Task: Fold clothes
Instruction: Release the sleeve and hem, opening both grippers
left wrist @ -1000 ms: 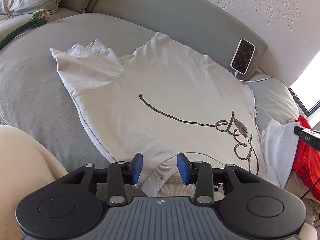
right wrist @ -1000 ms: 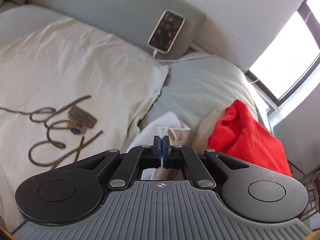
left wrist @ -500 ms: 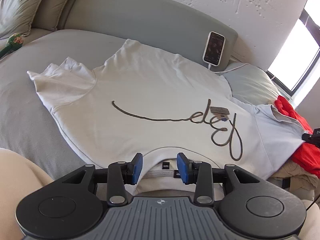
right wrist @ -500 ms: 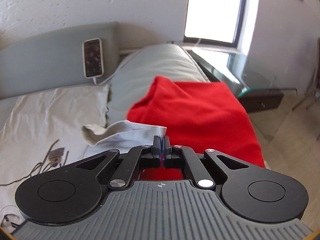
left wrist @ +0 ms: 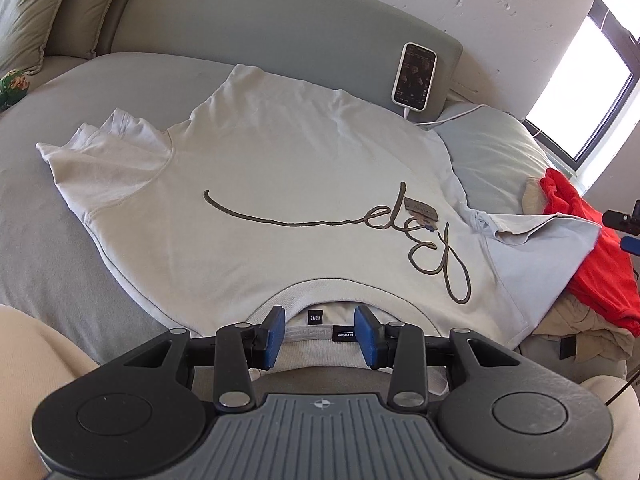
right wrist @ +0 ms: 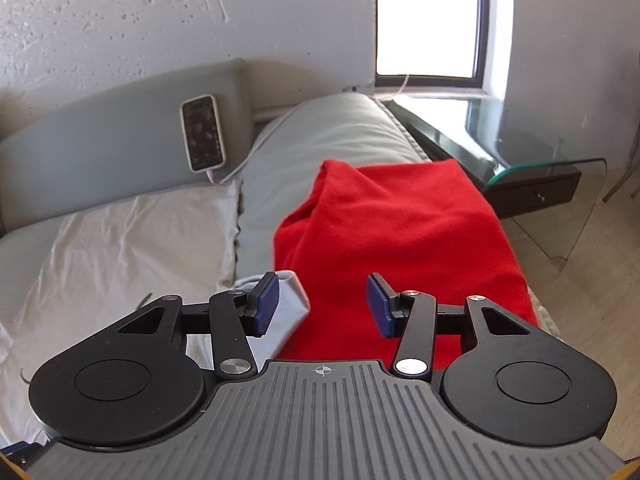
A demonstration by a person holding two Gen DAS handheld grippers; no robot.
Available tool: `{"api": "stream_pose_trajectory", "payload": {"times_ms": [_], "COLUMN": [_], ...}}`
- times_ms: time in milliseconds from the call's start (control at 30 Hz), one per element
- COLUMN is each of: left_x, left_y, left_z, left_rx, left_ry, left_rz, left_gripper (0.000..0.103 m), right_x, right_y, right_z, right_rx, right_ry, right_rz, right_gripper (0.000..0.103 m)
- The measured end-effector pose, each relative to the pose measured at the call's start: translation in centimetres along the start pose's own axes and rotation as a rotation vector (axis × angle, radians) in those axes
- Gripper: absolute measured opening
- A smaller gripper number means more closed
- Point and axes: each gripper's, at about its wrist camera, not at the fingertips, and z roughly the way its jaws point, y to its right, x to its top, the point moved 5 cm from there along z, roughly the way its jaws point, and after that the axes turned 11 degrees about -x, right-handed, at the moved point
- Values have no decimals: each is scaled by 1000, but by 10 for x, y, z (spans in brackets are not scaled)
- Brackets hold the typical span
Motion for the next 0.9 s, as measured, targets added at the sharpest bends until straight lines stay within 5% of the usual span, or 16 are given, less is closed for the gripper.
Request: {"api": "stream_pose_trajectory", "payload": {"times_ms": [200,400,567,633,800,900], "left_x": [34,127,197,209,194,195], "left_y": [-3,10,21,20,-16,-27], "left_z": [-2,-14,35,86,176,202], "left_rx": [-2,-32,24,63,36,110], "left_ry": [-42,92,127,68,-15,-44], "left_rz": [-43,-18,82,124,66,91], "left_gripper": [37,39,52,51,43,25], "right_x": [14,66,100,104,106,109], "right_y": [-53,-118,-171,-188,-202,-202], "right_z": [-4,-9,28,63,176,239], "right_rx": [200,393,384,364,228,172], "right_ry": [-85,-170,-221,-247,-267,-309], "right_rz": [-24,0,-105,-136,-173,-163], "right_gripper": [51,51,51,51,50,48]}}
